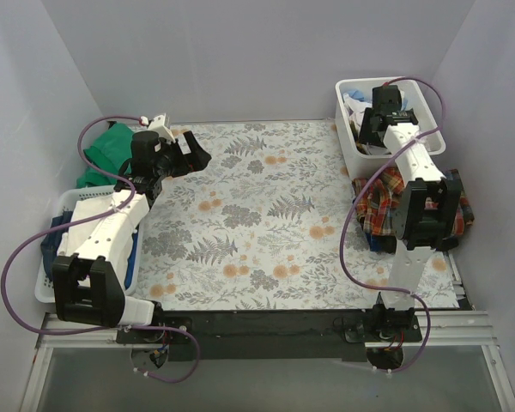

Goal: Fold and stack the long sleeve shirts
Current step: Grab the shirt from the pile

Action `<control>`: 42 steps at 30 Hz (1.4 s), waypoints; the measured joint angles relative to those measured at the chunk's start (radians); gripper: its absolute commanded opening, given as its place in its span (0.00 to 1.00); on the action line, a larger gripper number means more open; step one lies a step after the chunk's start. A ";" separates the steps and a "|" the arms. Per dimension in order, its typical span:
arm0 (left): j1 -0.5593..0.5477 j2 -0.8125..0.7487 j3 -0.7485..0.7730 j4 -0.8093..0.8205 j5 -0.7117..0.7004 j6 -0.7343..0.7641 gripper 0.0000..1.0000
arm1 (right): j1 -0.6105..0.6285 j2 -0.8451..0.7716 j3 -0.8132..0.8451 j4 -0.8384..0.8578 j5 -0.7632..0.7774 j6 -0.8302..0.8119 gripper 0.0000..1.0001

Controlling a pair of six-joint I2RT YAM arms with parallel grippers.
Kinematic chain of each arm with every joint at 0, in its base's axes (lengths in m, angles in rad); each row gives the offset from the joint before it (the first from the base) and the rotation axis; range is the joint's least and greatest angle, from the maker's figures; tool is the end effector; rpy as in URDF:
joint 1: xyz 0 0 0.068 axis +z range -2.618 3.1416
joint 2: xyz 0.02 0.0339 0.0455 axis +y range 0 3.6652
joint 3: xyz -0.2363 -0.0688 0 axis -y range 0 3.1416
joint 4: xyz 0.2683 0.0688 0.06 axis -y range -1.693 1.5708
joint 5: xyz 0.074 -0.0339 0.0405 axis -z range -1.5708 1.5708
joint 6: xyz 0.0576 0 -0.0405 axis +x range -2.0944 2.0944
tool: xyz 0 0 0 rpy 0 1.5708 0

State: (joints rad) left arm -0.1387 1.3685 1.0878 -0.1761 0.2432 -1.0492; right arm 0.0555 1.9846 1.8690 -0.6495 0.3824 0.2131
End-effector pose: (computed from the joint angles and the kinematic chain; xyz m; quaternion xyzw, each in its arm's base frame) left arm 0.3581 -0.0640 0.2710 -0.3129 0.7850 -0.3790 0.3772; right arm 0.4808 0.0052 0.2702 0.1454 0.8945 -0.1217 0.4048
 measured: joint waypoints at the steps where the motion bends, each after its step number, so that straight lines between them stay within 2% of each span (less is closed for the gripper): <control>1: 0.000 0.000 0.000 0.000 0.000 0.002 0.98 | 0.004 0.000 -0.017 -0.002 -0.004 0.003 0.70; 4: 0.000 0.000 0.000 0.000 0.000 0.006 0.98 | 0.007 0.002 -0.046 -0.007 -0.014 0.014 0.69; 8: 0.000 0.000 -0.001 0.000 0.000 0.009 0.98 | 0.005 0.006 -0.047 -0.006 -0.014 0.029 0.63; 14: 0.000 0.000 -0.001 0.000 0.000 0.013 0.98 | 0.006 0.070 0.011 -0.016 0.025 0.045 0.61; 17: 0.000 0.000 -0.001 0.000 0.000 0.014 0.98 | 0.006 0.116 0.064 -0.042 0.052 0.048 0.28; 18: 0.000 0.000 -0.001 0.000 0.001 0.014 0.98 | 0.006 0.132 0.087 -0.055 0.063 0.053 0.08; 19: 0.000 0.000 -0.001 0.000 0.000 0.014 0.98 | 0.006 0.145 0.104 -0.061 0.069 0.051 0.01; 31: 0.000 0.000 -0.001 -0.001 0.007 0.016 0.98 | 0.039 0.129 0.166 -0.111 0.131 0.076 0.01; 36: 0.000 0.000 -0.001 -0.001 0.009 0.012 0.98 | 0.059 -0.006 0.177 -0.098 0.117 0.068 0.01; 42: 0.000 -0.004 -0.006 0.000 0.009 0.001 0.98 | 0.120 -0.222 0.180 -0.007 0.079 0.037 0.01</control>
State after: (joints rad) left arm -0.1387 1.3647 1.0813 -0.1761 0.2520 -1.0485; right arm 0.1753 1.7622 2.0495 -0.6563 0.4618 0.2504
